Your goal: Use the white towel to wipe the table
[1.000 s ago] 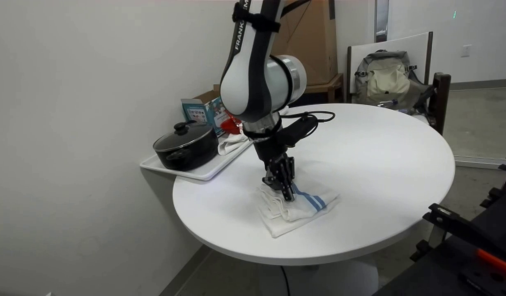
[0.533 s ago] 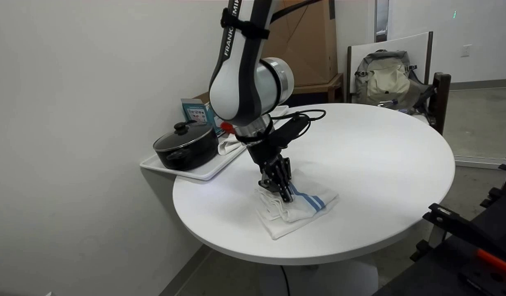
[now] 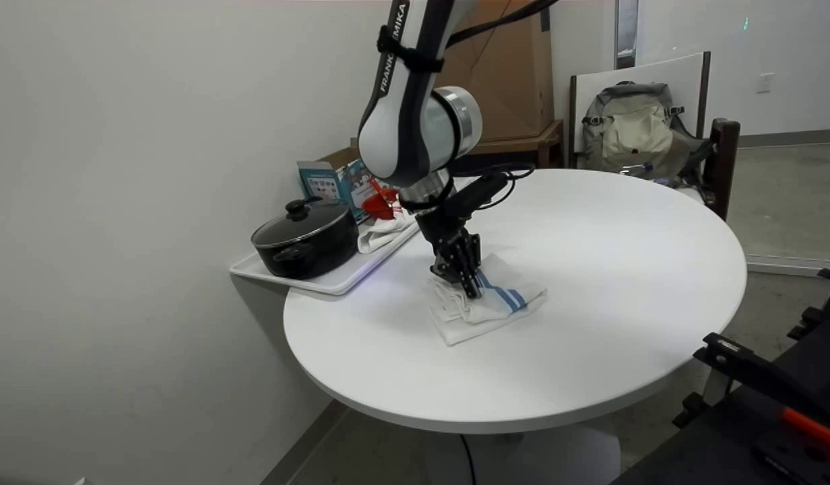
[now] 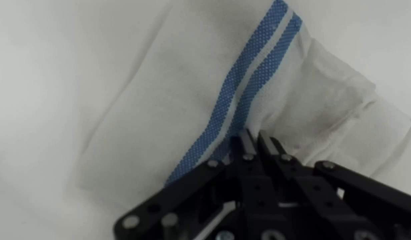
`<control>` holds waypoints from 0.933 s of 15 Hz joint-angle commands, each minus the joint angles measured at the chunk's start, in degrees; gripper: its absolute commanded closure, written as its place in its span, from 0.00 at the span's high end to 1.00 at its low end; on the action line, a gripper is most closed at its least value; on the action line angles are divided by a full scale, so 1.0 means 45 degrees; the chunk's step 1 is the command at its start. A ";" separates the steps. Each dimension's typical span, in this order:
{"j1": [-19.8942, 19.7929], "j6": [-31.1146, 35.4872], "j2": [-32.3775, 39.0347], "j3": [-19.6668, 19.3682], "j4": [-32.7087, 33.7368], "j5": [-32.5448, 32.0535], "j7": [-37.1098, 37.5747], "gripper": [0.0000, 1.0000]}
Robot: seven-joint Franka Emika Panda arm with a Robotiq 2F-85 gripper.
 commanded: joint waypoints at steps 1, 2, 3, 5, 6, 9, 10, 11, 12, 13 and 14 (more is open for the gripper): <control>-0.0761 -0.0175 0.1209 -0.0468 0.1940 -0.0237 -0.0277 0.08; -0.0991 -0.0239 0.1317 -0.0545 0.2308 -0.0170 -0.0323 0.08; -0.1262 -0.0301 0.1365 -0.0569 0.2637 -0.0040 -0.0375 0.08; -0.1736 -0.0317 0.1477 -0.0605 0.3159 0.0108 -0.0444 0.08; -0.1951 -0.0332 0.1507 -0.0608 0.3373 0.0163 -0.0462 0.08; -0.2506 -0.0057 0.1241 -0.0633 0.3321 0.0228 -0.0484 0.07; -0.2644 0.0032 0.1136 -0.0637 0.3155 0.0227 -0.0503 0.07; -0.2754 0.0268 0.0942 -0.0678 0.2701 0.0169 -0.0504 0.07; -0.2856 0.0407 0.0815 -0.0670 0.2281 0.0161 -0.0523 0.07; -0.2884 0.0600 0.0681 -0.0680 0.1761 0.0099 -0.0509 0.08; -0.2874 0.0770 0.0585 -0.0657 0.1241 0.0041 -0.0527 0.08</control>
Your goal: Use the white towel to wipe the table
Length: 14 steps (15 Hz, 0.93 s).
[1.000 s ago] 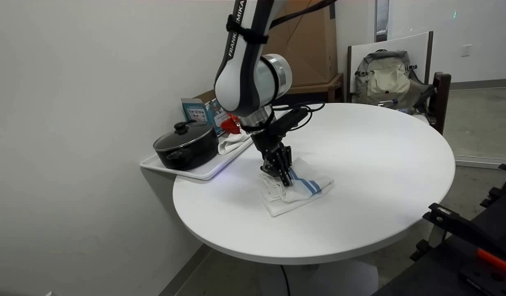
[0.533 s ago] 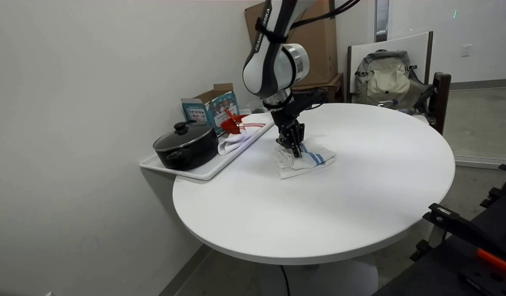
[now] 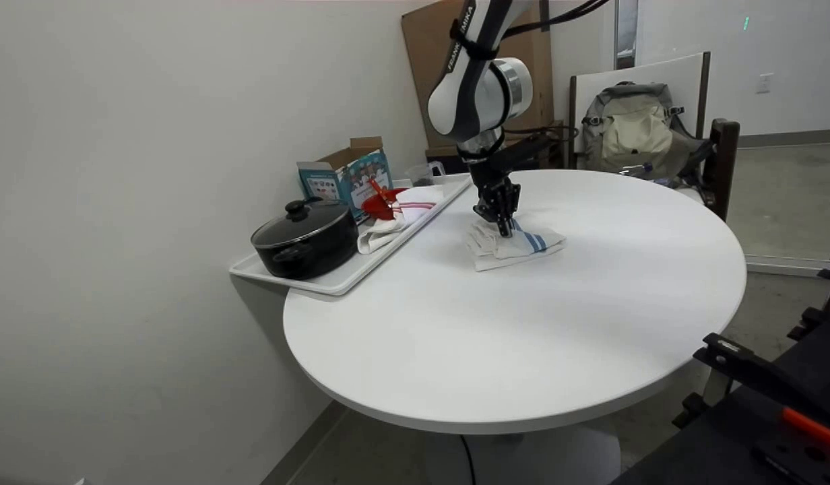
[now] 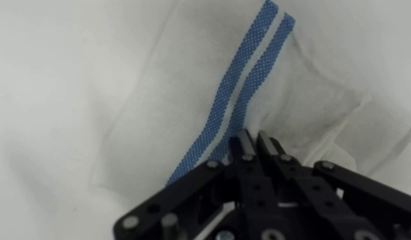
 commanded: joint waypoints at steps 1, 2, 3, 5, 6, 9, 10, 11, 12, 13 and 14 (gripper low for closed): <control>0.0059 0.0857 -0.0650 0.0023 -0.2165 -0.0084 -0.0288 0.07; 0.0171 0.1138 -0.0723 0.0064 -0.2585 -0.0185 -0.0328 0.07; 0.0323 0.1278 -0.0898 0.0182 -0.3047 -0.0223 -0.0418 0.07; 0.0672 0.1627 -0.1195 0.0425 -0.3849 -0.0318 -0.0560 0.08; 0.0904 0.1827 -0.1360 0.0580 -0.4236 -0.0380 -0.0591 0.08; 0.1746 0.2342 -0.1632 0.1052 -0.5082 -0.0652 -0.0546 0.07; 0.2099 0.2496 -0.1611 0.1158 -0.5260 -0.0811 -0.0466 0.07; 0.2498 0.2599 -0.1589 0.1225 -0.5402 -0.1002 -0.0344 0.07; 0.2861 0.2719 -0.1512 0.1265 -0.5475 -0.1215 -0.0243 0.07; 0.3274 0.2753 -0.1402 0.1273 -0.5456 -0.1467 -0.0107 0.08; 0.3626 0.2782 -0.1308 0.1263 -0.5395 -0.1697 0.0009 0.08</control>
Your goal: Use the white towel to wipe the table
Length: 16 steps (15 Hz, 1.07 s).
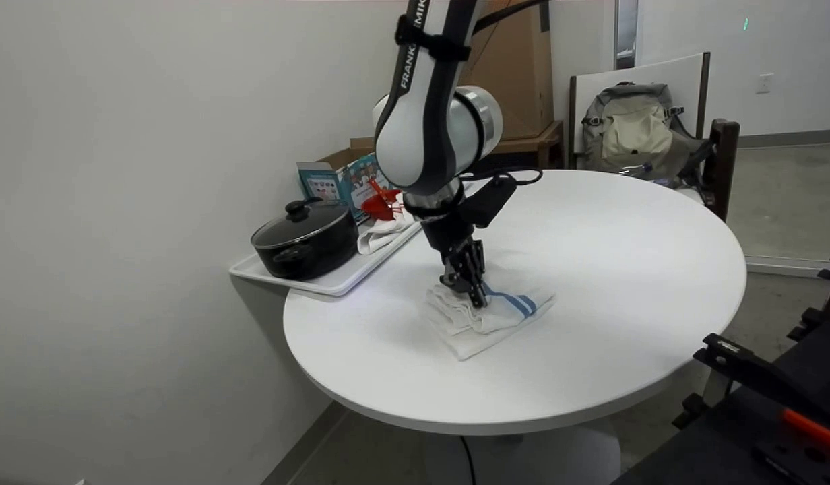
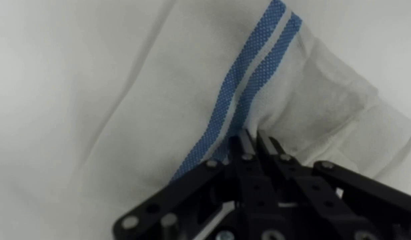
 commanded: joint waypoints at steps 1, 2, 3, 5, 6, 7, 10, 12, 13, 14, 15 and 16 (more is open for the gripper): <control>0.1232 0.0899 0.1012 0.0068 -0.0139 -0.0841 0.0584 0.08; 0.1559 0.0862 0.1135 0.0063 0.0022 -0.1055 0.0743 0.08; 0.1852 0.0846 0.1234 0.0070 0.0173 -0.1262 0.0873 0.08; 0.2363 0.0805 0.1392 0.0113 0.0398 -0.1612 0.1091 0.08; 0.2605 0.0811 0.1466 0.0115 0.0495 -0.1799 0.1182 0.08; 0.2858 0.0801 0.1567 0.0111 0.0637 -0.1995 0.1281 0.08; 0.3420 0.0660 0.1843 0.0141 0.1089 -0.2419 0.1480 0.08; 0.3637 0.0555 0.1916 0.0192 0.1225 -0.2551 0.1487 0.08; 0.3691 0.0514 0.1887 0.0216 0.1159 -0.2573 0.1463 0.08; 0.3712 0.0497 0.1855 0.0227 0.1071 -0.2589 0.1425 0.08; 0.3659 0.0460 0.1740 0.0246 0.0828 -0.2563 0.1353 0.08; 0.3574 0.0405 0.1653 0.0282 0.0624 -0.2505 0.1269 0.08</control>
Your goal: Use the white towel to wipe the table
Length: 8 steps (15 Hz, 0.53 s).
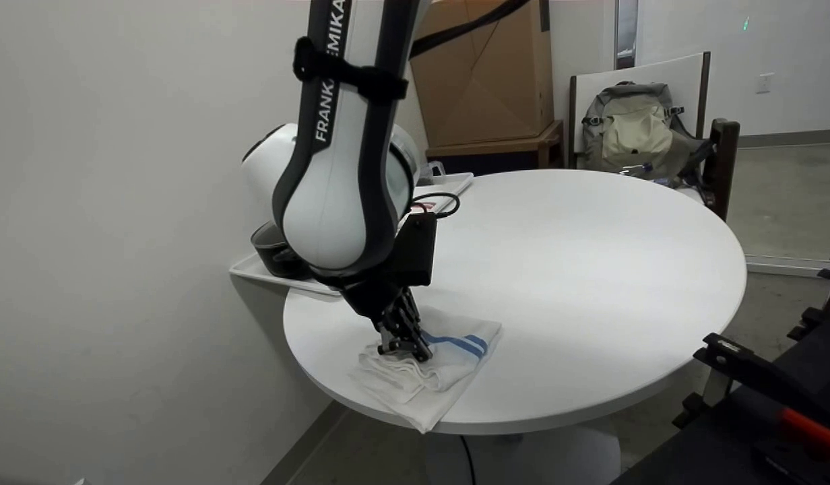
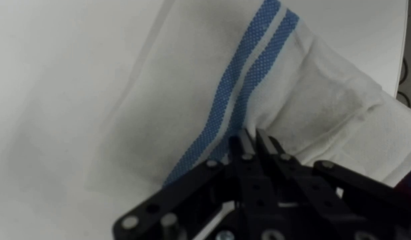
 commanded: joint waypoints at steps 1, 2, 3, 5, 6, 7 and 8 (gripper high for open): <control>-0.0203 0.0528 0.1149 0.0281 -0.0299 -0.0016 0.0134 0.08; -0.0343 0.0473 0.0990 0.0338 -0.0658 0.0063 0.0030 0.08; -0.0478 0.0447 0.0767 0.0383 -0.1059 0.0105 -0.0050 0.08; -0.0776 0.0261 0.0369 0.0559 -0.1641 0.0336 -0.0149 0.08; -0.0930 0.0236 0.0209 0.0639 -0.1933 0.0450 -0.0164 0.07; -0.1140 0.0263 0.0005 0.0729 -0.2300 0.0587 -0.0194 0.07; -0.1351 0.0349 -0.0156 0.0787 -0.2643 0.0706 -0.0209 0.08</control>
